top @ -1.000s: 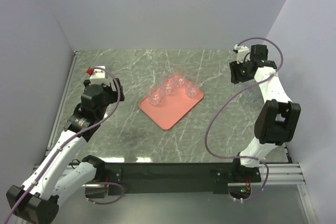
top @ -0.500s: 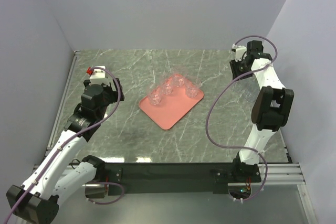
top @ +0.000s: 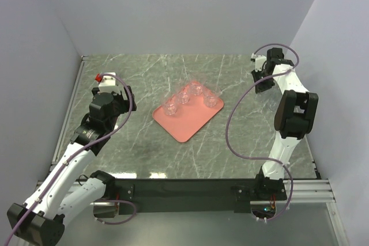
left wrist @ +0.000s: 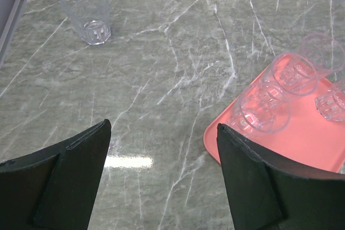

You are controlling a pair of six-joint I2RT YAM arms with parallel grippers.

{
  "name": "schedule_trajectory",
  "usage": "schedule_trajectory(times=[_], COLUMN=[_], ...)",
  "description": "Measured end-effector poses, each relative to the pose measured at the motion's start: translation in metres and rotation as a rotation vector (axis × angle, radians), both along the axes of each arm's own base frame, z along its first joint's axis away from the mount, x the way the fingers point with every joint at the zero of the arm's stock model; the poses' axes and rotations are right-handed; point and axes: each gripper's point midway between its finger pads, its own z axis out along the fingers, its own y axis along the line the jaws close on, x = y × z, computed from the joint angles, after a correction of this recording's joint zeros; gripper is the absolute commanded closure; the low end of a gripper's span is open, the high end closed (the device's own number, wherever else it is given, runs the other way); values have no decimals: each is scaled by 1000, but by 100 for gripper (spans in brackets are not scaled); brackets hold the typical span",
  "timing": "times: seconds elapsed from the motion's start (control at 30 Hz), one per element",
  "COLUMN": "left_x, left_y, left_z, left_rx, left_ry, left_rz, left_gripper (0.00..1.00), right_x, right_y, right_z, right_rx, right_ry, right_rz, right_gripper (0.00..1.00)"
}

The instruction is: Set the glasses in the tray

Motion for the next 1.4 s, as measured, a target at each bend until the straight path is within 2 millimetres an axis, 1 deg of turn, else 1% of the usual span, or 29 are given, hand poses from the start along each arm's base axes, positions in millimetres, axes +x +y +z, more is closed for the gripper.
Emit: schedule_trajectory(times=[0.03, 0.1, 0.13, 0.43, 0.6, 0.83, 0.93, 1.13, 1.27, 1.4], left_x=[0, 0, 0, 0, 0, 0, 0, 0, 0, 0], left_y=[0, 0, 0, 0, 0, 0, 0, 2, 3, 5], left_z=[0, 0, 0, 0, 0, 0, 0, 0, 0, 0], left_rx=[0, 0, 0, 0, 0, 0, 0, 3, 5, 8], left_ry=[0, 0, 0, 0, 0, 0, 0, -1, -2, -3], left_rz=[0, 0, 0, 0, 0, 0, 1, 9, 18, 30], left_gripper=[15, 15, 15, 15, 15, 15, 15, 14, 13, 13], right_x=[0, 0, 1, 1, -8, -35, -53, -92, -117, -135], right_y=[0, 1, 0, 5, 19, 53, 69, 108, 134, 159], right_z=[-1, -1, -1, 3, 15, 47, 49, 40, 43, 50], right_rx=[1, 0, -6, -1, 23, 37, 31, 31, 40, 44], right_ry=[3, 2, 1, -8, -35, -115, -123, -108, -125, -155], right_rz=[1, 5, 6, 44, 120, 273, 345, 511, 606, 700], right_gripper=[83, 96, 100, 100, 100, 100, 100, 100, 100, 100])
